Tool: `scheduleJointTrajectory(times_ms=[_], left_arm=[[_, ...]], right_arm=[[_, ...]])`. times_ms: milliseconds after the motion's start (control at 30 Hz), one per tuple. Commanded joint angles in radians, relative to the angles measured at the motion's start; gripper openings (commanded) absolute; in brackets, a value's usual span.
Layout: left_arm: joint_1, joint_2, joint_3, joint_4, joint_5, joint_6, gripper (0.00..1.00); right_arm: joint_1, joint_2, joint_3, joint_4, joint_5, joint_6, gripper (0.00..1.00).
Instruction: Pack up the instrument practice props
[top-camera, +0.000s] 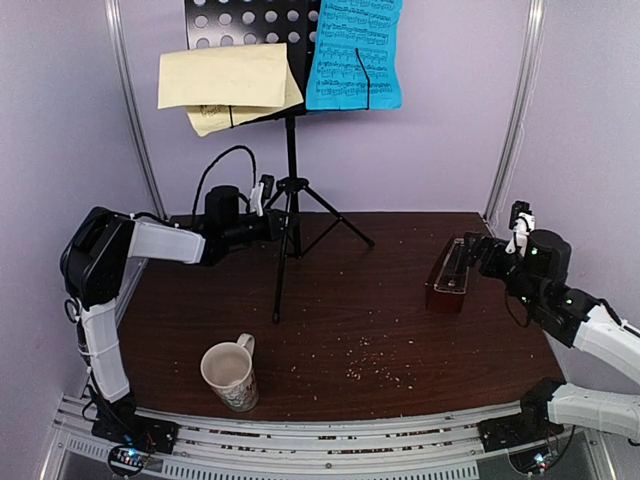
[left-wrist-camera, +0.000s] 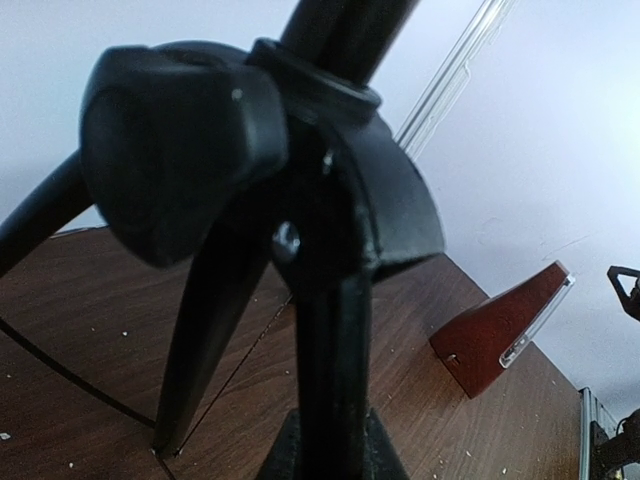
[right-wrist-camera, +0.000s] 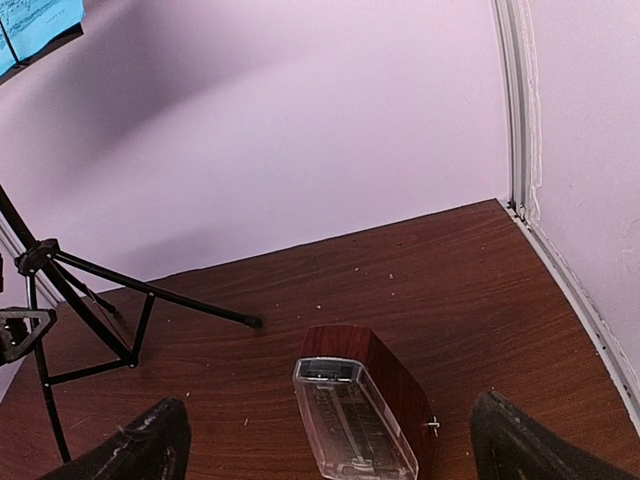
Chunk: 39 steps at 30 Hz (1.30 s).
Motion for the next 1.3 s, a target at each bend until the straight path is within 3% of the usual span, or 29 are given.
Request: scheduleJointTrajectory(times_ms=[0, 267, 567, 833, 867, 967, 1033, 1133, 1267], left_arm=[[0.009, -0.034, -0.018, -0.025, 0.102, 0.052, 0.00], [-0.074, -0.039, -0.029, -0.006, 0.236, 0.109, 0.00], [-0.174, -0.012, -0.017, 0.025, 0.296, 0.095, 0.00], [-0.195, -0.010, -0.024, 0.015, 0.333, 0.111, 0.00], [-0.195, -0.014, -0.028, 0.007, 0.314, 0.116, 0.06], [-0.193, -0.038, -0.045, 0.002, 0.275, 0.114, 0.44], [-0.190, -0.065, -0.060, 0.004, 0.246, 0.112, 0.63], [-0.171, -0.124, -0.112, 0.030, 0.187, 0.093, 0.75], [-0.113, -0.245, -0.232, 0.121, 0.141, 0.035, 0.80]], right_arm=[[-0.005, -0.019, 0.063, -0.045, -0.001, -0.003, 1.00], [-0.005, -0.021, 0.100, -0.069, -0.054, 0.000, 1.00], [-0.005, -0.023, 0.116, -0.082, -0.077, 0.005, 1.00], [-0.005, -0.041, 0.127, -0.086, -0.114, 0.015, 1.00], [-0.005, -0.039, 0.132, -0.087, -0.124, 0.018, 1.00], [-0.005, -0.036, 0.155, -0.092, -0.173, 0.023, 1.00], [-0.004, -0.030, 0.176, -0.097, -0.204, 0.025, 1.00], [-0.005, -0.023, 0.206, -0.103, -0.277, 0.028, 1.00], [-0.003, 0.007, 0.250, -0.091, -0.489, 0.033, 1.00]])
